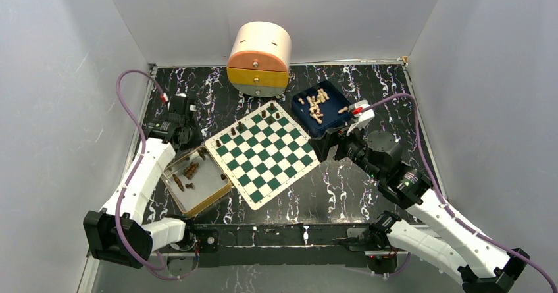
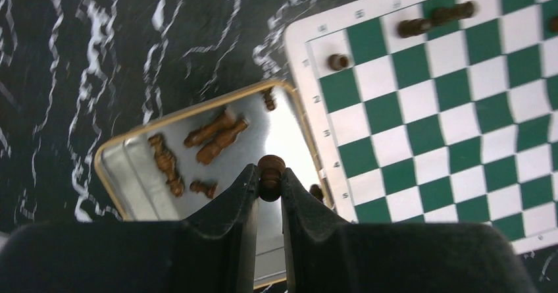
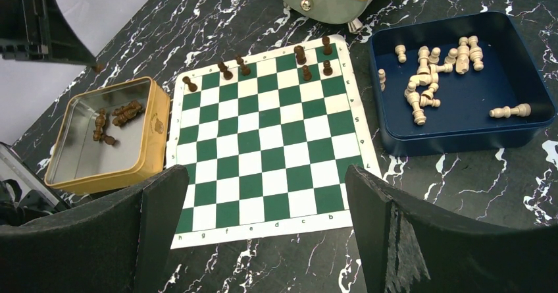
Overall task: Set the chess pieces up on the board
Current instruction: Pick up the chess piece from the storage box, then place the chess piece on the chessboard.
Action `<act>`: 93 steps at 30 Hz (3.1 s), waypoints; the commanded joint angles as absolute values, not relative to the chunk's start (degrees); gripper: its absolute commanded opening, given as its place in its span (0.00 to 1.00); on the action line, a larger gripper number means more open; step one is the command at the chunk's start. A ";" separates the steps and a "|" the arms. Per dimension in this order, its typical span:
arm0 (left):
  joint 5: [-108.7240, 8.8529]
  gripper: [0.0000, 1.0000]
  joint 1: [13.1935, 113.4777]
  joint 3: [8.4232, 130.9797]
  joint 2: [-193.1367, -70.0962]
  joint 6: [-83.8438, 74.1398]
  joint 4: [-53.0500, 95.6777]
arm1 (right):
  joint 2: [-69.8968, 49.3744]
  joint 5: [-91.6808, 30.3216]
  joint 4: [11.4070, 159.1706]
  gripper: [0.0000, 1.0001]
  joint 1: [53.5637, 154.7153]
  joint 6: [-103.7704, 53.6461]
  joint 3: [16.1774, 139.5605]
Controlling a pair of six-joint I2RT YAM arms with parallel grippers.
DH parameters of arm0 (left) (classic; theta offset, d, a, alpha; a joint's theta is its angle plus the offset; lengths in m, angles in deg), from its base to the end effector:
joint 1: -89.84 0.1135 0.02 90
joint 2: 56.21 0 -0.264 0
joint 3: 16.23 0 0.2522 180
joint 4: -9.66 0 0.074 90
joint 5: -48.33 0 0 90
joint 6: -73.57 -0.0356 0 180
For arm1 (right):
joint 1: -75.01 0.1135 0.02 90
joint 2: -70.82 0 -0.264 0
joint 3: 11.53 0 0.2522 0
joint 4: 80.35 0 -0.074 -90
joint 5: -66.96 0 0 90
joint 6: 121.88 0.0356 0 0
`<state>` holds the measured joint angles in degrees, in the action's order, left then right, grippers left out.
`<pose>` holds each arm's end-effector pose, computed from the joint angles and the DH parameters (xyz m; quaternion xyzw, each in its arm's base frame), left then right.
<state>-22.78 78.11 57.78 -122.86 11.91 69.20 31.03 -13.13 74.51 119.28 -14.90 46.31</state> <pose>0.2290 -0.0358 0.3031 -0.1874 0.9157 0.0363 0.3535 0.1225 0.1109 0.3471 -0.1206 0.7391 0.2803 0.6005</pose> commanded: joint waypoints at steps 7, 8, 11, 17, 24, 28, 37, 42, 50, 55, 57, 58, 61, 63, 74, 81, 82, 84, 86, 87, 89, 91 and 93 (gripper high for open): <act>-37.95 0.11 77.16 65.99 -133.04 -4.42 53.40 | 30.84 -13.50 77.41 0.99 119.24 -15.30 47.47; -38.17 0.11 76.57 66.59 -134.24 -5.53 52.40 | 30.81 -13.34 77.29 0.99 119.27 -15.46 47.61; -38.41 0.11 74.72 68.82 -138.38 -9.27 50.85 | 30.76 -13.11 77.35 0.99 119.33 -15.62 47.84; -44.51 0.12 70.99 73.55 -146.54 -13.66 47.43 | 29.84 -12.76 77.17 0.99 119.33 -16.04 48.37; -46.37 0.12 65.46 77.53 -155.39 -18.65 42.59 | 29.24 -12.18 76.53 0.99 119.29 -15.97 48.89; -46.62 0.12 62.42 80.31 -160.66 -21.49 42.20 | 29.36 -11.71 76.31 0.99 119.28 -15.83 48.90; -47.23 0.12 60.83 81.30 -167.55 -22.46 38.62 | 28.83 -11.03 75.60 0.99 119.28 -15.97 49.87; -46.21 0.12 60.83 79.21 -167.86 -22.59 34.85 | 28.81 -10.65 75.51 0.99 119.29 -16.23 50.04; -45.37 0.12 60.83 79.46 -169.76 -22.73 33.51 | 28.72 -10.08 75.14 0.99 119.24 -16.51 50.30; -43.15 0.13 60.83 79.77 -170.61 -23.47 34.00 | 28.55 -9.79 75.02 0.99 119.28 -16.80 50.55; -42.53 0.13 60.83 79.75 -170.91 -23.83 34.05 | 28.50 -9.79 75.06 0.99 119.23 -16.83 50.57; -42.47 0.13 60.83 79.77 -171.05 -24.00 34.05 | 28.49 -9.77 75.09 0.99 119.27 -16.83 50.51; -42.47 0.13 60.83 79.82 -171.58 -24.17 34.05 | 28.37 -9.71 75.14 0.99 119.27 -16.89 50.49; -42.53 0.13 60.83 79.93 -171.80 -24.25 34.06 | 28.25 -9.68 75.09 0.99 119.24 -16.95 50.49; -42.72 0.14 60.83 80.31 -173.10 -24.25 33.69 | 28.19 -9.36 75.11 0.99 119.22 -17.35 50.49; -42.47 0.27 60.83 80.47 -173.04 -24.25 34.30 | 28.17 -9.22 75.22 0.99 119.26 -17.32 50.15; -42.47 0.29 60.83 80.68 -173.06 -24.25 34.44 | 28.15 -9.24 75.27 0.99 119.26 -17.36 50.14; -42.47 0.30 60.83 81.27 -173.03 -24.25 34.91 | 28.10 -9.28 75.34 0.99 119.26 -17.36 50.14; -42.47 0.31 60.83 81.65 -172.82 -24.25 35.11 | 28.09 -9.31 75.36 0.99 119.24 -17.33 50.07; -42.47 0.31 60.83 81.79 -172.64 -24.25 35.23 | 28.10 -9.27 75.41 0.99 119.24 -17.33 50.05; -42.47 0.31 60.83 82.33 -172.33 -24.21 35.70 | 28.09 -9.39 75.47 0.99 119.25 -17.33 50.05; -42.47 0.33 60.83 82.68 -171.56 -23.85 36.16 | 28.19 -9.33 75.39 0.99 119.26 -17.37 50.13; -41.59 0.35 60.83 82.95 -170.35 -22.82 36.48 | 28.27 -9.20 75.34 0.99 119.22 -17.55 50.09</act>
<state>-42.91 60.65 80.40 -173.16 -23.87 34.99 27.97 -10.07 73.11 119.28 -17.00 47.69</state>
